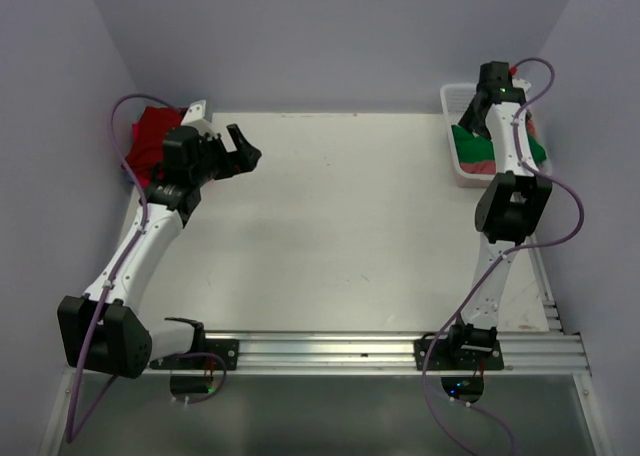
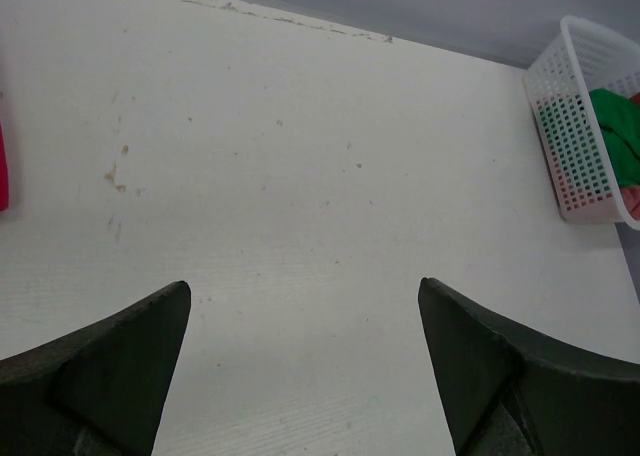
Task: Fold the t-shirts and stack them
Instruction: Grab crumpled tshirt from bin with the right arm
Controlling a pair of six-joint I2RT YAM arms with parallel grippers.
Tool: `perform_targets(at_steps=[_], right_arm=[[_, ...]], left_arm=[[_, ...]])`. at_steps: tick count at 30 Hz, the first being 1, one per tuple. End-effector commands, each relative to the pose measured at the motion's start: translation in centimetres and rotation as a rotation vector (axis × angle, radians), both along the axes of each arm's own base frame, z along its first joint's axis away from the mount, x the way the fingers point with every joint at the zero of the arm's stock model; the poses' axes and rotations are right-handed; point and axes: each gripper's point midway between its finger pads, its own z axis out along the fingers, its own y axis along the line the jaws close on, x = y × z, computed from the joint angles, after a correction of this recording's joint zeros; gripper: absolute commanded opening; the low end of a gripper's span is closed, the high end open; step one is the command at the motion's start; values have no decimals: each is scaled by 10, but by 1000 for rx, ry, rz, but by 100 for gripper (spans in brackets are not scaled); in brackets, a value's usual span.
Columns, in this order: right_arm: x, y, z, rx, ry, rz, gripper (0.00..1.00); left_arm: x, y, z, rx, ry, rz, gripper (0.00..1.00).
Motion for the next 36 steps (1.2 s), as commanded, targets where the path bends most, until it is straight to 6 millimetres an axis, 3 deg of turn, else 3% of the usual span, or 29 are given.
perform_targets(at_steps=[1,4,9,15,21,22,23,28,34,36], right_arm=[[1,-20,-9,28,-14,-90,99],[4,-41,-33,59,7,-126,98],[15,-56,-73,110,35,-115,94],[18,-82,-94,92,44,-169,91],[28,-93,-79,52,-17,-160,91],[38,-92,-69,53,-86,-135,91],[32,-89,-66,53,-76,-133,92],[40,-95,-37,-9,-153,-96,94],[49,-103,-44,-65,-111,-40,99],[49,-103,-28,-86,-156,-27,99]], left_arm=[[-8,4,5,8,-16,2,100],[-9,4,6,6,-17,1,100],[-9,1,2,-6,-9,-6,100],[-11,0,-9,-10,12,-14,100],[-13,-7,-15,-19,29,-53,100],[-13,-9,-16,-27,32,-61,100],[-12,-9,-17,-31,32,-59,100],[-14,-17,-28,-60,69,-94,99],[-16,-24,-40,-101,112,-114,98],[-17,-26,-45,-116,129,-119,97]])
